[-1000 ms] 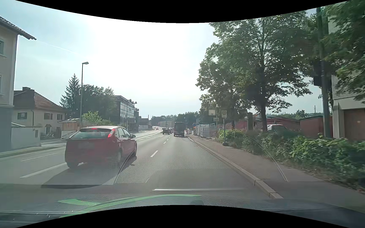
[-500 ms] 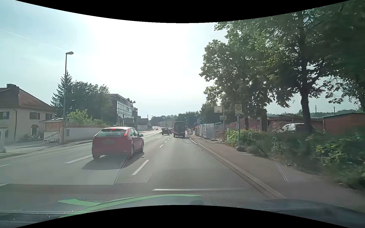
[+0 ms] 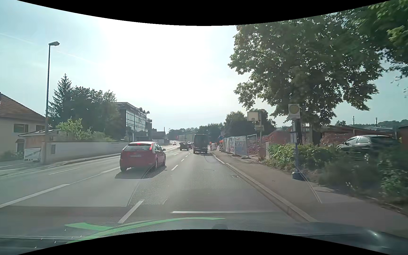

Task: Follow the waypoints while adhering to traffic rules and regulations

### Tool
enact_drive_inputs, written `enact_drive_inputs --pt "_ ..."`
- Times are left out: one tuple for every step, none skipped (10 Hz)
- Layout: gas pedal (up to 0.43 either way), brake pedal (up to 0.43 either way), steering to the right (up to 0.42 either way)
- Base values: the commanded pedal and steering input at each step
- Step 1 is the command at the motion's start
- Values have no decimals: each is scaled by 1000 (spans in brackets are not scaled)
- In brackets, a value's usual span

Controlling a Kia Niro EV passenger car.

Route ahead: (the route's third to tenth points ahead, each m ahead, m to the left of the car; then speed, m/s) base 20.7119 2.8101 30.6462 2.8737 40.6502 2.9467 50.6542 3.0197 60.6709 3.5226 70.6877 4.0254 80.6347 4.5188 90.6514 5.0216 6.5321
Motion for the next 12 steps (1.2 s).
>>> enact_drive_inputs --pt "0 0 -3" --pt "0 0 -6" --pt "0 0 -6" --pt "39 0 -6" --pt "39 0 -6" --pt "39 0 -5" --pt "67 0 -4" --pt "67 0 -4" --pt "67 0 -4" --pt "67 0 -4" --pt "67 0 -4" --pt "67 0 -4"
